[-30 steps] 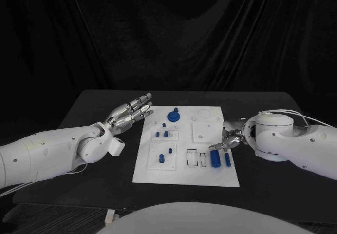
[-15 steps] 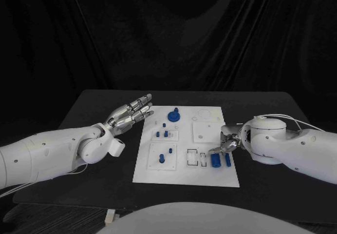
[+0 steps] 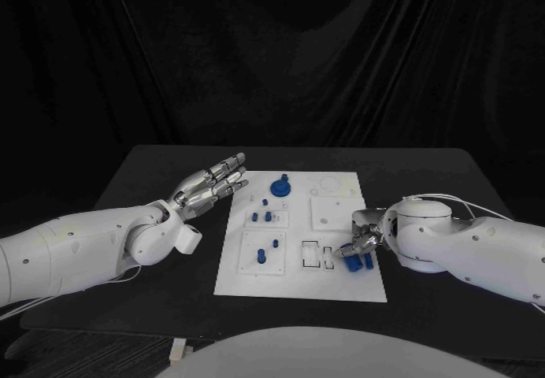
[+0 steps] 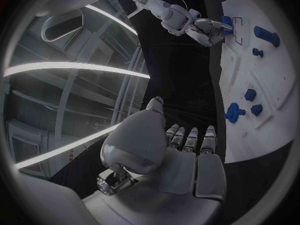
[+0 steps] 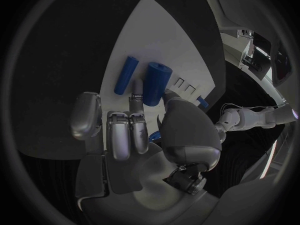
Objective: Assemble the parts on the task board
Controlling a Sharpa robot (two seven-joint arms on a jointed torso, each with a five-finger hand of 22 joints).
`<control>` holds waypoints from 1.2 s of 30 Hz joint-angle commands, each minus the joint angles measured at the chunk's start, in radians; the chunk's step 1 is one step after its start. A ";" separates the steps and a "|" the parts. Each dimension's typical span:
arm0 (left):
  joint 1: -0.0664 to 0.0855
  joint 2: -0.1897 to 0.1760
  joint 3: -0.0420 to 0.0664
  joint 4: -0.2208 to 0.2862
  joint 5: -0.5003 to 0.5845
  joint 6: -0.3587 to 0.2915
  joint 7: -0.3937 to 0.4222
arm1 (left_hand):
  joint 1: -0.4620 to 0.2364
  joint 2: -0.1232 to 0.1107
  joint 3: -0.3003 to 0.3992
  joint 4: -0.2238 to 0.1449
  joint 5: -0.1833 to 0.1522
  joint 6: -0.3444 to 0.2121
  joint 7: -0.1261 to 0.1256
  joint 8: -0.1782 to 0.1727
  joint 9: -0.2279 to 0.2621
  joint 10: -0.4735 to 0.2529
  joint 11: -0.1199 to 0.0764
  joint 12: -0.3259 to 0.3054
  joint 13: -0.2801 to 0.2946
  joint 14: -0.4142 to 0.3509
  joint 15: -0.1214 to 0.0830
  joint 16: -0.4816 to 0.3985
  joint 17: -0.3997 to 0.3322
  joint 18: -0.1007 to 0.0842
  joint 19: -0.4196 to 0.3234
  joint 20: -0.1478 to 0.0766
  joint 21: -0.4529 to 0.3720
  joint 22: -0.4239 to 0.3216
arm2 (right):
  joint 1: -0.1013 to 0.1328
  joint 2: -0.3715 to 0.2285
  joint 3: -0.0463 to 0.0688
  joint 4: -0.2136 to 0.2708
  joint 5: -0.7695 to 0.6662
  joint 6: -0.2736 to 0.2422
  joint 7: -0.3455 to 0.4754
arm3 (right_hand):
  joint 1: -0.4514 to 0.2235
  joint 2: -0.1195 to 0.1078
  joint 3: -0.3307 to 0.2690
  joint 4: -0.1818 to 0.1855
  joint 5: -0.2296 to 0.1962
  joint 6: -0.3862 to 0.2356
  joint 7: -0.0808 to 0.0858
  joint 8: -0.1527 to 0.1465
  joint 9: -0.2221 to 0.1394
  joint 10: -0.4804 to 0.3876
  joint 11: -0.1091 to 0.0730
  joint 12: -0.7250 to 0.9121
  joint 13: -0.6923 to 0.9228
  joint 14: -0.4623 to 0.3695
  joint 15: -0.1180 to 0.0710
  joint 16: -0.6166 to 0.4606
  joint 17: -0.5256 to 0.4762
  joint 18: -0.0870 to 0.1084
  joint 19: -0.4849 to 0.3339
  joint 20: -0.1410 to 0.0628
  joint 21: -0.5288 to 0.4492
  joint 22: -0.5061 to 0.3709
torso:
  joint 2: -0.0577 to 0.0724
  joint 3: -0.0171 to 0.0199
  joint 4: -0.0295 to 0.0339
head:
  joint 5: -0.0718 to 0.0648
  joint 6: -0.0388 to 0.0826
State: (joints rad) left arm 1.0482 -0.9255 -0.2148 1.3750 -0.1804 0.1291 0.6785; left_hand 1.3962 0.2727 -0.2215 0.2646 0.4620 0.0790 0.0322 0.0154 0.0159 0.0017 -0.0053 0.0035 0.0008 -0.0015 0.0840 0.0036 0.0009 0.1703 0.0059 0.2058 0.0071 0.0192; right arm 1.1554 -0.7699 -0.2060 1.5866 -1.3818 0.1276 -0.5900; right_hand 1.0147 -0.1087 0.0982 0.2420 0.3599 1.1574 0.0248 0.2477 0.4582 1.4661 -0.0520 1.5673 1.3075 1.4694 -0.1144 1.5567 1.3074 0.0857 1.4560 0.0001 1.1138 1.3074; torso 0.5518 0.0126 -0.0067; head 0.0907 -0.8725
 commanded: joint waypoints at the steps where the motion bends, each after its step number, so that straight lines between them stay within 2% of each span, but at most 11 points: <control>1: -0.002 0.003 0.001 0.000 0.006 0.014 0.035 | 0.009 0.000 0.002 -0.001 0.003 0.005 0.002 0.003 0.001 -0.002 0.006 -0.003 -0.001 0.001 -0.004 -0.004 -0.001 0.009 0.001 -0.004 -0.001 0.001 | -0.008 0.001 -0.002 -0.003 0.032 -0.056 -0.011 | 0.058 0.013 0.018 -0.037 0.083 -0.018 -0.003 0.009 0.028 0.105 0.002 0.003 0.263 0.095 0.007 -0.006 0.235 0.003 -0.009 0.004 -0.009 0.146 | 0.000 -0.0001 -0.0004 | -0.001 0.000; 5: -0.003 0.004 0.001 -0.001 0.006 0.015 0.034 | 0.011 0.001 0.004 -0.003 0.005 0.005 0.003 0.003 0.001 -0.002 0.006 -0.003 -0.001 0.001 -0.004 -0.004 -0.001 0.009 0.001 -0.003 -0.001 0.001 | -0.009 0.001 -0.002 -0.004 0.072 -0.084 -0.008 | 0.093 0.016 0.040 -0.070 0.170 -0.033 -0.006 0.022 0.062 0.105 -0.001 0.003 0.263 0.093 0.005 -0.011 0.228 0.004 -0.010 0.002 -0.015 0.145 | 0.000 0.0001 -0.0007 | 0.000 0.000; 10: -0.004 0.004 0.001 -0.002 0.006 0.016 0.032 | 0.015 0.002 0.006 -0.007 0.009 0.004 0.004 0.003 0.001 -0.002 0.007 -0.003 -0.001 0.001 -0.004 -0.004 -0.001 0.009 0.001 -0.001 0.000 0.002 | -0.010 -0.004 -0.002 -0.002 0.132 -0.133 -0.001 | 0.124 0.019 0.094 -0.116 0.337 -0.052 -0.013 0.052 0.122 0.105 -0.007 0.003 0.263 0.091 0.000 -0.018 0.218 0.005 -0.012 -0.002 -0.022 0.143 | 0.000 0.0003 -0.0003 | 0.001 0.000; 13: -0.004 0.004 0.001 -0.003 0.006 0.016 0.032 | 0.017 0.002 0.008 -0.009 0.012 0.004 0.004 0.003 0.001 -0.002 0.007 -0.003 -0.001 0.001 -0.003 -0.004 -0.001 0.009 0.001 0.000 -0.001 0.002 | -0.009 -0.014 -0.002 0.007 0.175 -0.166 0.002 | 0.123 0.015 0.121 -0.132 0.397 -0.060 -0.015 0.064 0.145 0.105 -0.009 0.003 0.263 0.091 -0.002 -0.020 0.216 0.005 -0.012 -0.004 -0.024 0.143 | 0.000 0.0001 -0.0001 | 0.003 0.000; 17: -0.005 0.003 0.001 -0.002 0.006 0.016 0.031 | 0.018 0.002 0.008 -0.011 0.013 0.004 0.004 0.003 0.000 -0.002 0.007 -0.003 -0.001 0.001 -0.003 -0.004 -0.001 0.009 0.001 0.000 0.000 0.002 | 0.004 -0.035 -0.001 0.029 0.249 -0.202 0.003 | 0.108 0.012 0.146 -0.141 0.442 -0.067 -0.014 0.074 0.167 0.105 -0.010 0.003 0.263 0.090 -0.002 -0.021 0.213 0.005 -0.012 -0.004 -0.025 0.142 | 0.000 0.0000 -0.0003 | 0.006 0.000; 22: -0.005 0.003 0.001 -0.003 0.006 0.017 0.030 | 0.018 0.002 0.008 -0.011 0.013 0.004 0.004 0.003 0.000 -0.002 0.007 -0.003 -0.001 0.001 -0.003 -0.004 -0.001 0.009 0.001 0.000 0.000 0.002 | 0.041 -0.062 -0.001 0.065 0.375 -0.247 0.004 | 0.098 0.013 0.155 -0.141 0.453 -0.069 -0.014 0.075 0.172 0.105 -0.009 0.003 0.263 0.090 -0.002 -0.022 0.212 0.006 -0.013 -0.005 -0.029 0.141 | 0.000 0.0001 -0.0008 | 0.004 0.000; 26: -0.005 0.004 0.001 -0.004 0.006 0.018 0.029 | 0.018 0.002 0.008 -0.011 0.013 0.004 0.004 0.003 0.000 -0.002 0.007 -0.003 -0.001 0.001 -0.003 -0.004 -0.001 0.009 0.001 0.000 0.000 0.002 | 0.059 -0.066 -0.001 0.082 0.448 -0.273 0.005 | 0.076 0.017 0.163 -0.134 0.454 -0.070 -0.013 0.077 0.177 0.105 -0.009 0.003 0.263 0.091 -0.002 -0.021 0.213 0.006 -0.012 -0.004 -0.027 0.142 | 0.000 0.0001 -0.0001 | 0.000 0.000; 31: -0.006 0.006 0.001 -0.003 0.006 0.020 0.029 | 0.020 0.001 0.009 -0.013 0.015 0.005 0.004 0.003 0.001 -0.002 0.008 -0.003 -0.001 0.001 -0.003 -0.004 -0.001 0.009 0.001 0.001 0.000 0.002 | 0.065 -0.046 -0.002 0.080 0.492 -0.269 0.004 | 0.043 0.020 0.170 -0.123 0.426 -0.074 -0.012 0.077 0.185 0.105 -0.008 0.003 0.263 0.090 -0.001 -0.024 0.210 0.006 -0.012 -0.004 -0.029 0.142 | 0.000 0.0002 0.0000 | 0.000 0.000; 36: -0.006 0.007 0.001 -0.003 0.006 0.021 0.028 | 0.020 0.001 0.009 -0.013 0.015 0.005 0.004 0.003 0.001 -0.002 0.008 -0.003 -0.001 0.001 -0.003 -0.004 -0.001 0.009 0.001 0.001 0.000 0.002 | 0.054 -0.023 -0.002 0.065 0.507 -0.254 0.001 | 0.023 0.022 0.175 -0.118 0.371 -0.081 -0.010 0.073 0.190 0.105 -0.006 0.003 0.263 0.089 0.000 -0.026 0.206 0.008 -0.015 -0.002 -0.038 0.139 | 0.000 -0.0003 -0.0001 | 0.001 0.000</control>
State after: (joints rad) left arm 1.0436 -0.9206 -0.2148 1.3701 -0.1803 0.1371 0.6785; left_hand 1.4041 0.2728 -0.2118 0.2550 0.4737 0.0789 0.0322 0.0154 0.0157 0.0017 -0.0054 0.0034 0.0015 -0.0015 0.0840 0.0036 0.0016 0.1703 0.0059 0.2059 0.0071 0.0199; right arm 1.2134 -0.7936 -0.2080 1.6543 -0.9244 -0.1120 -0.5849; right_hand 1.0399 -0.0917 0.1400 0.2521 0.7329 1.0807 0.0157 0.3204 0.6467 1.4606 -0.0509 1.5672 1.3080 1.4649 -0.1124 1.5334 1.3073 0.0858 1.4454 -0.0034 1.0801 1.3073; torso 0.5516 0.0126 -0.0071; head 0.0913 -0.8725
